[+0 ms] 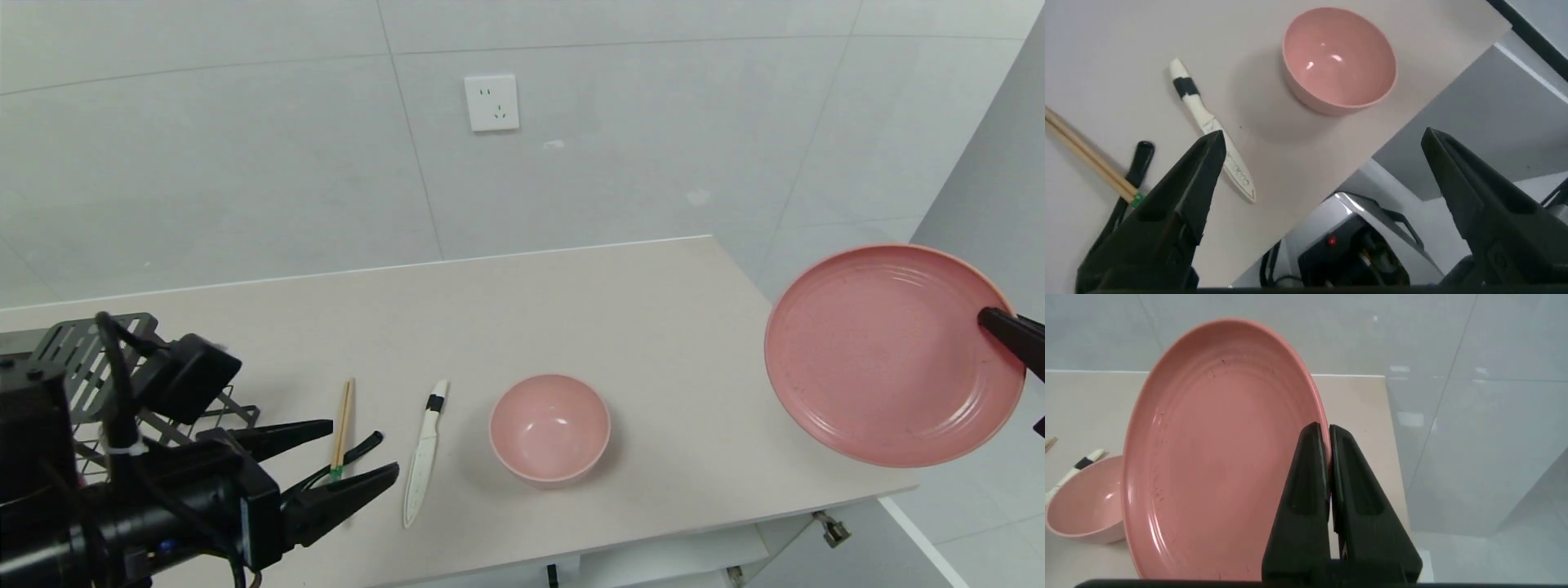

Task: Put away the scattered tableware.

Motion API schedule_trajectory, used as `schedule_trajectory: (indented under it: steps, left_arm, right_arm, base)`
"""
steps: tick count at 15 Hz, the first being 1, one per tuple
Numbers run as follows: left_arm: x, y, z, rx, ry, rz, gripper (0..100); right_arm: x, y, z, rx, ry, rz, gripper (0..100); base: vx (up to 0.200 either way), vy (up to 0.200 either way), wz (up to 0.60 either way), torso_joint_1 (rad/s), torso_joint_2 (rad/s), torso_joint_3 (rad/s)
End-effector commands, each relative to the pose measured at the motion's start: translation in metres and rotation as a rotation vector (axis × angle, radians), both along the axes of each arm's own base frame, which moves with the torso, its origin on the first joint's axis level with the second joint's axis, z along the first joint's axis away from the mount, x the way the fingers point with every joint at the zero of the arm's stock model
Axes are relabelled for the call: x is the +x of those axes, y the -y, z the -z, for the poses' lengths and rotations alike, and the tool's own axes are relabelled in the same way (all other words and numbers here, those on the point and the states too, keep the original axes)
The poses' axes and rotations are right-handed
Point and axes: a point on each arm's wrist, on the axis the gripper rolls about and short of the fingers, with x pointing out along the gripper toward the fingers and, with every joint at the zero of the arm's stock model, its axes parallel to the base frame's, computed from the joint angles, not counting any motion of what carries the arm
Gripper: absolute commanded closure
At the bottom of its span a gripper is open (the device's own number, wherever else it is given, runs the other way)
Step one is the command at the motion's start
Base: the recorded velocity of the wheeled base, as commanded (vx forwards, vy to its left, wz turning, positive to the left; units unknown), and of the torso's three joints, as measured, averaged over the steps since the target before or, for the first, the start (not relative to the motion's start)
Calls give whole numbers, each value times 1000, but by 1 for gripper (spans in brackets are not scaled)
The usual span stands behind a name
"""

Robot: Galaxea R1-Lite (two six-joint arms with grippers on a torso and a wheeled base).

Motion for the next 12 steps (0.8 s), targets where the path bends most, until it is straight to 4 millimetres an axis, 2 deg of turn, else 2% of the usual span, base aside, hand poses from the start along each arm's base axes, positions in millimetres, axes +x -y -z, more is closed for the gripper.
schedule_trajectory:
  steps: [1,6,9,12]
  left_arm:
    - [19,12,14,35,-74,14,0]
    - [66,48,35,112,-86,-23,0]
    - [85,63,50,156,-119,-43,0]
    - [97,69,56,163,-130,-38,0]
  right_arm:
    - [-1,0,0,0,4,0,100]
    - [-3,0,-1,-1,9,4,100]
    - [-3,0,0,-1,7,4,100]
    - [-2,0,2,-1,-4,4,100]
  base:
    - [0,0,0,0,0,0]
    - [0,0,0,0,0,0]
    - [0,0,0,0,0,0]
    - [0,0,0,0,0,0]
